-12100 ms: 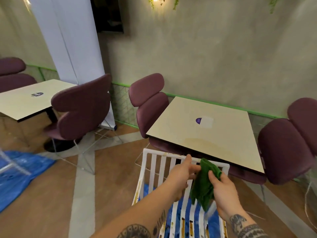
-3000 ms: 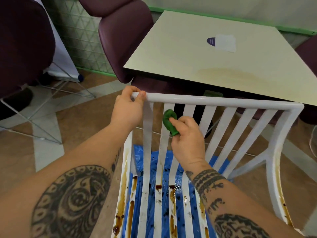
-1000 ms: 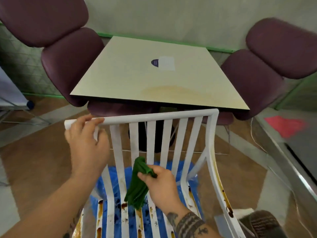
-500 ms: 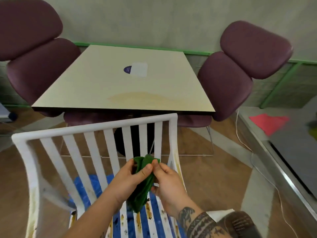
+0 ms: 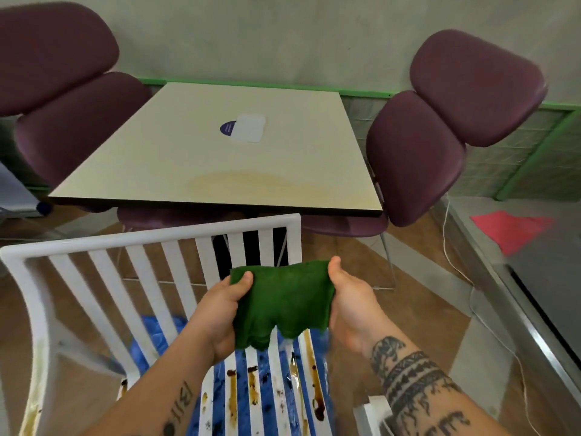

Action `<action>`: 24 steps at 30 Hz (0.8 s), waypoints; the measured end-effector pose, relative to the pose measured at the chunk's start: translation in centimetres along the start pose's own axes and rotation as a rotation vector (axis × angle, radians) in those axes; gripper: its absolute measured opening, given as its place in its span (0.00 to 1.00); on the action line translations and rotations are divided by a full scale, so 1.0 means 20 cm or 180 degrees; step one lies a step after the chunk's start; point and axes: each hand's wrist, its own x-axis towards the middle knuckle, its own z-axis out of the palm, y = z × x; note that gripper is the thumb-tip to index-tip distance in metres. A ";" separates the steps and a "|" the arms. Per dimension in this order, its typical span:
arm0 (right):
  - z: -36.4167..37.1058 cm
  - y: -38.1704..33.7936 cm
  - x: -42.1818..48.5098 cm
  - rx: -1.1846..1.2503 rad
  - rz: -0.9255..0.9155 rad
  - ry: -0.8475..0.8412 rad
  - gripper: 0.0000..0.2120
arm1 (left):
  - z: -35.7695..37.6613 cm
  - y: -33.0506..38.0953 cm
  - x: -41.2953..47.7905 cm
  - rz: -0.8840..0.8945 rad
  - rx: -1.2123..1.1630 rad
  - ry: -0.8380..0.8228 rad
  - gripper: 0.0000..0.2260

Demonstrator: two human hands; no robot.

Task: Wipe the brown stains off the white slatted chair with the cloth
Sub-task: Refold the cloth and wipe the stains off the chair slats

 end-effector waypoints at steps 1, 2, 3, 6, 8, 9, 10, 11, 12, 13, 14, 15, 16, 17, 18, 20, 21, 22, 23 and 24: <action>0.00 -0.01 -0.01 0.0011 0.0108 -0.0102 0.26 | 0.01 0.00 0.01 0.0044 0.0037 0.0026 0.10; 0.00 -0.01 -0.01 0.0004 0.0195 -0.0210 0.25 | 0.03 -0.01 0.02 0.0101 0.0131 0.0099 0.10; 0.00 0.00 -0.02 -0.0025 0.0216 -0.0311 0.23 | 0.04 -0.02 0.04 0.0185 0.0292 0.0220 0.09; 0.01 0.04 -0.02 -0.0146 0.0114 -0.0441 0.16 | 0.09 -0.09 0.07 0.0541 0.0950 0.0603 0.13; 0.01 0.08 -0.02 -0.0231 0.0109 -0.0437 0.13 | 0.11 -0.14 0.05 0.0626 0.1174 0.0755 0.14; 0.01 0.09 -0.02 -0.0264 0.0138 -0.0448 0.12 | 0.12 -0.16 0.04 0.0526 0.1086 0.0685 0.14; 0.01 0.11 -0.02 -0.0244 0.0182 -0.0475 0.12 | 0.13 -0.18 0.02 0.0301 0.0873 0.0518 0.15; 0.00 0.12 -0.01 -0.0184 0.0218 -0.0496 0.12 | 0.14 -0.19 0.00 0.0025 0.0612 0.0309 0.18; 0.00 0.12 -0.02 -0.0107 0.0246 -0.0541 0.12 | 0.15 -0.21 -0.03 -0.0205 0.0423 0.0132 0.20; -0.02 0.12 -0.02 -0.0140 0.0226 -0.0569 0.11 | 0.16 -0.22 -0.05 -0.0339 0.0379 -0.0044 0.21; -0.03 0.13 -0.02 -0.0293 0.0108 -0.0583 0.10 | 0.17 -0.24 -0.07 -0.0376 0.0417 -0.0153 0.20; -0.05 0.14 -0.01 -0.0715 -0.0159 -0.0517 0.07 | 0.18 -0.26 -0.07 -0.0364 0.0435 -0.0184 0.19; -0.07 0.16 0.01 -0.1275 -0.0498 -0.0393 0.05 | 0.20 -0.29 -0.07 -0.0341 0.0407 -0.0160 0.18; -0.10 0.17 0.03 -0.1856 -0.0787 -0.0214 0.04 | 0.21 -0.30 -0.06 -0.0324 0.0321 -0.0097 0.17; -0.11 0.18 0.03 -0.2315 -0.0983 -0.0059 0.07 | 0.21 -0.31 -0.06 -0.0321 0.0175 -0.0048 0.16; -0.15 0.20 0.05 -0.2260 -0.0943 -0.0089 0.17 | 0.24 -0.31 -0.04 -0.0339 -0.0175 -0.0068 0.15; -0.16 0.21 0.06 -0.1904 -0.0731 -0.0274 0.18 | 0.25 -0.30 -0.03 -0.0335 -0.0284 -0.0116 0.15; -0.16 0.21 0.06 -0.1628 -0.0542 -0.0463 0.16 | 0.27 -0.29 -0.02 -0.0326 -0.0323 -0.0159 0.15; -0.16 0.21 0.07 -0.1478 -0.0499 -0.0520 0.13 | 0.29 -0.28 -0.01 -0.0311 -0.0308 -0.0191 0.15; -0.15 0.20 0.07 -0.1457 -0.0577 -0.0462 0.10 | 0.30 -0.27 0.00 -0.0271 -0.0217 -0.0199 0.15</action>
